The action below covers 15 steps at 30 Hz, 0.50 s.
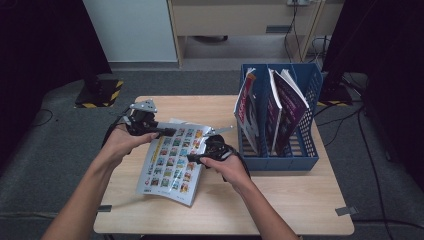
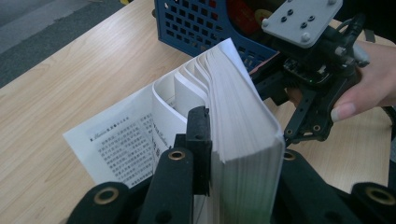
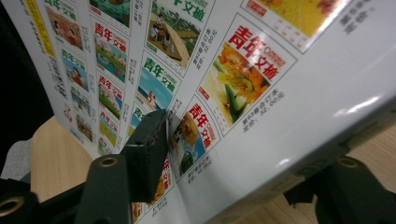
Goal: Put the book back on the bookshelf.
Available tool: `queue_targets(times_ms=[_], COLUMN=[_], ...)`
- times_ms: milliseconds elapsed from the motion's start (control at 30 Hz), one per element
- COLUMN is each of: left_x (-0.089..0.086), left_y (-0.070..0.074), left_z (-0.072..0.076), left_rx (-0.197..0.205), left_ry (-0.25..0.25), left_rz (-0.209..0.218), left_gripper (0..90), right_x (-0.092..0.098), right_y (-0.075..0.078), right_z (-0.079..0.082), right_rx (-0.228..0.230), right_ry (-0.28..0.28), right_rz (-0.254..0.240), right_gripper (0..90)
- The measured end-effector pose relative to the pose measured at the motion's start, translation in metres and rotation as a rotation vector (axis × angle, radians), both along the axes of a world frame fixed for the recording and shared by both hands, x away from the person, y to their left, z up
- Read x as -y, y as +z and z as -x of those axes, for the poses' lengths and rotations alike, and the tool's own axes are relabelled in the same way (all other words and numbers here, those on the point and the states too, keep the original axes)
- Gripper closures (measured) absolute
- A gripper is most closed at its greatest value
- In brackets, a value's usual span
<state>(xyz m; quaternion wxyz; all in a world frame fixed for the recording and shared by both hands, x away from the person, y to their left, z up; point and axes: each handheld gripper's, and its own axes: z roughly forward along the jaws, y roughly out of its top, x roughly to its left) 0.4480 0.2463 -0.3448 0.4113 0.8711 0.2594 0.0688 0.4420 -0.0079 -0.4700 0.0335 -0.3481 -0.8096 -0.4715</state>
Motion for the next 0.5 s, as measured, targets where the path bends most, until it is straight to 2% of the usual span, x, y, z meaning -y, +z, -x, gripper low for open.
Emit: queue_targets(times_ms=[267,300,500], left_x=[-0.008,-0.01,-0.013], left_y=[0.003,0.004,0.009], left_z=[0.0,0.0,0.0], left_rx=[0.009,0.014,0.032], left_ry=[0.005,0.007,0.017], left_rz=[0.003,0.004,0.004], left_gripper=[76.8,76.8,76.8], right_x=[-0.001,-0.002,-0.003], right_y=[0.012,0.016,0.028], right_z=[0.001,0.001,-0.001], right_rx=[0.024,0.043,0.085], right_ry=[0.023,0.03,0.031], right_rz=[0.003,0.009,0.032], right_gripper=[50.9,53.0,57.2])
